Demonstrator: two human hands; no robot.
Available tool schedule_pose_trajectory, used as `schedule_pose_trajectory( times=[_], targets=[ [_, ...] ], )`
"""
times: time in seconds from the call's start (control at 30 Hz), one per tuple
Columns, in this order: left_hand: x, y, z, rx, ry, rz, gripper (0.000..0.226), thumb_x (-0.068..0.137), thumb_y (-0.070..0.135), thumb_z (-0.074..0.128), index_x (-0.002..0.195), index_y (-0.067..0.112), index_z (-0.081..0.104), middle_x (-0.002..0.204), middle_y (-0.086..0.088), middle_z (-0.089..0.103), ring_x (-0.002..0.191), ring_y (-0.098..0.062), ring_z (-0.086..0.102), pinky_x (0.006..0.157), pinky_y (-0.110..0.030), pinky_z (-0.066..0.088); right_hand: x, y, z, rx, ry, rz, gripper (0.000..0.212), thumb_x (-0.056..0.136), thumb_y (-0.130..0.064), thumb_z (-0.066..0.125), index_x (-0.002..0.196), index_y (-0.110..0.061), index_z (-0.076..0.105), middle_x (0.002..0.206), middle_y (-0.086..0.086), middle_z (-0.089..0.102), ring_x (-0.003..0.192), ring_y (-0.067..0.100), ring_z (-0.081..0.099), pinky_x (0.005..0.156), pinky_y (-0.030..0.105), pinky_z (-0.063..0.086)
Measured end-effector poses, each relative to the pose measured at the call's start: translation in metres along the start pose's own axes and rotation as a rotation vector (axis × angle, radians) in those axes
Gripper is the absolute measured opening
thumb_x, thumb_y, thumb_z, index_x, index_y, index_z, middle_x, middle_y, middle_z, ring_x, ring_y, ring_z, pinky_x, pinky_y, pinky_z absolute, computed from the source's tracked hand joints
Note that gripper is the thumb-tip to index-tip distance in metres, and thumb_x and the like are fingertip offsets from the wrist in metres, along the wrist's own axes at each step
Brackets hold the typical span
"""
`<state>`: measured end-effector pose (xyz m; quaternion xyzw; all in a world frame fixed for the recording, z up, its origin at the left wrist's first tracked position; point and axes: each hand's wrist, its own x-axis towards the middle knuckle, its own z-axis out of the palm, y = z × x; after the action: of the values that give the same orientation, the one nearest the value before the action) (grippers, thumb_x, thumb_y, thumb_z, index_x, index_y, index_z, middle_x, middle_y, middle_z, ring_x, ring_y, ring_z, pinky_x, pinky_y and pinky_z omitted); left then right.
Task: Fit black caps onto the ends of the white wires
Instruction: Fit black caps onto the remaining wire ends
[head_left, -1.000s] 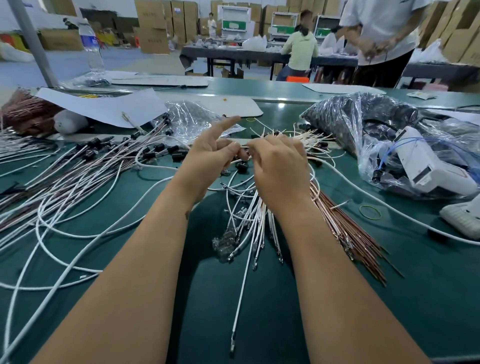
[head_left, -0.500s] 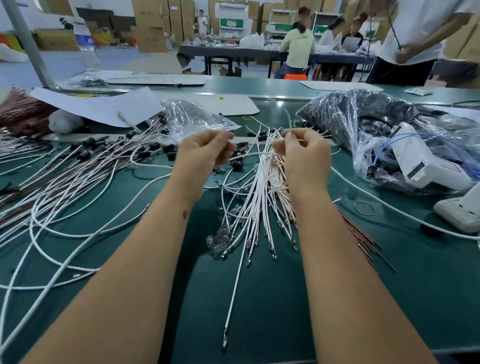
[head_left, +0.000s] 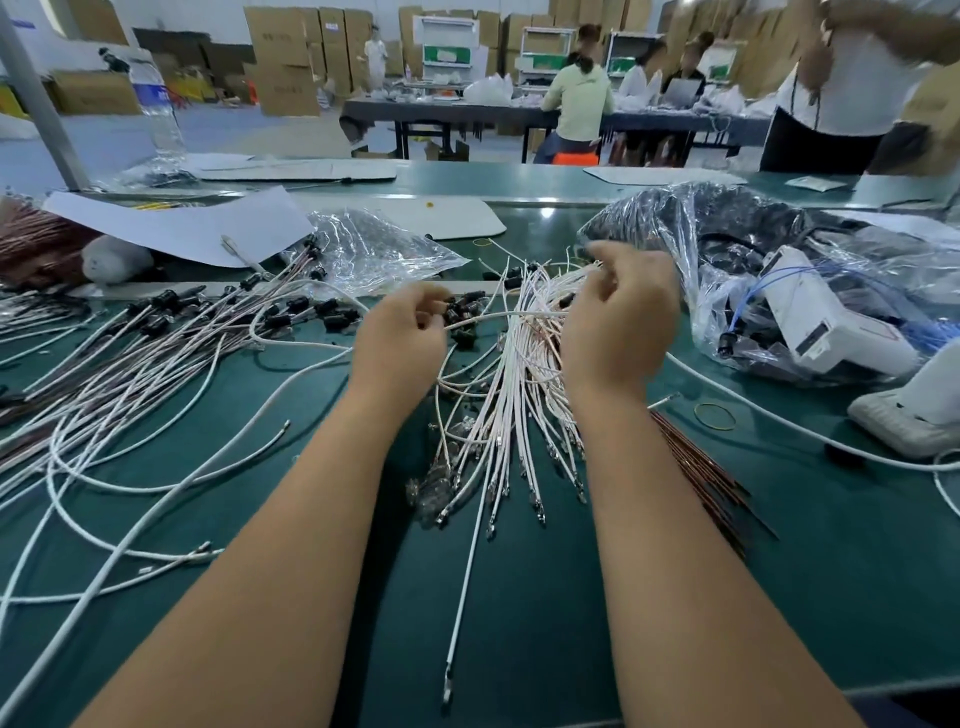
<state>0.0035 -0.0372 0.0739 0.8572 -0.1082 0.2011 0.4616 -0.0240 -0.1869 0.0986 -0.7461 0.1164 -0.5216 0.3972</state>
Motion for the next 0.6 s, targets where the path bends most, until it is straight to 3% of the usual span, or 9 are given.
schedule_pose_trajectory(
  times=[0.1,0.17,0.23,0.33,0.5,0.6],
  targets=[
    [0.003,-0.010,-0.004,0.060,0.011,-0.030,0.031,0.090,-0.003,0.049,0.114,0.011,0.063,0.104,-0.002,0.068,0.092,-0.012,0.058,0.088,-0.024,0.047,-0.011,0.001,0.010,-0.132,-0.263,-0.177,0.029,0.090,0.006,0.049,0.110,-0.003,0.069,0.102,0.009,0.063,0.096,0.020,0.059,0.078,0.016,0.043],
    [0.002,-0.010,0.001,0.058,-0.060,0.011,0.040,0.089,-0.006,0.046,0.121,0.012,0.062,0.114,-0.005,0.067,0.102,-0.015,0.059,0.094,-0.029,0.047,-0.017,0.003,0.015,-0.123,-0.436,-0.150,0.033,0.090,0.004,0.046,0.113,-0.006,0.067,0.107,0.008,0.065,0.091,0.017,0.056,0.073,0.013,0.033],
    [0.003,-0.010,0.009,0.137,-0.184,0.062,0.051,0.087,-0.004,0.044,0.129,0.020,0.058,0.124,-0.010,0.062,0.112,-0.026,0.056,0.097,-0.038,0.046,-0.021,0.006,0.019,-0.077,-0.551,-0.069,0.036,0.088,0.003,0.045,0.115,-0.010,0.065,0.100,0.005,0.064,0.083,0.014,0.049,0.063,0.017,0.026],
    [0.004,-0.014,0.016,0.355,-0.313,0.130,0.047,0.090,0.006,0.047,0.132,0.027,0.056,0.137,-0.003,0.054,0.127,-0.027,0.044,0.108,-0.040,0.034,-0.025,0.008,0.023,-0.075,-0.594,0.065,0.038,0.089,0.000,0.043,0.120,-0.013,0.060,0.099,0.004,0.062,0.084,0.015,0.048,0.064,0.023,0.026],
    [0.004,-0.018,0.013,0.414,-0.167,0.072,0.032,0.091,0.021,0.056,0.119,0.033,0.064,0.130,0.007,0.057,0.122,-0.025,0.039,0.097,-0.036,0.030,-0.028,0.009,0.026,-0.066,-0.617,0.144,0.040,0.091,-0.003,0.037,0.121,-0.017,0.059,0.109,0.007,0.065,0.089,0.023,0.058,0.064,0.028,0.036],
    [0.003,-0.014,0.012,0.400,-0.117,0.062,0.032,0.089,0.020,0.057,0.118,0.031,0.065,0.127,0.004,0.059,0.120,-0.026,0.040,0.097,-0.039,0.033,-0.029,0.009,0.025,-0.057,-0.668,0.164,0.037,0.089,-0.005,0.038,0.112,-0.017,0.064,0.096,0.005,0.064,0.074,0.021,0.054,0.056,0.027,0.032]
  ],
)
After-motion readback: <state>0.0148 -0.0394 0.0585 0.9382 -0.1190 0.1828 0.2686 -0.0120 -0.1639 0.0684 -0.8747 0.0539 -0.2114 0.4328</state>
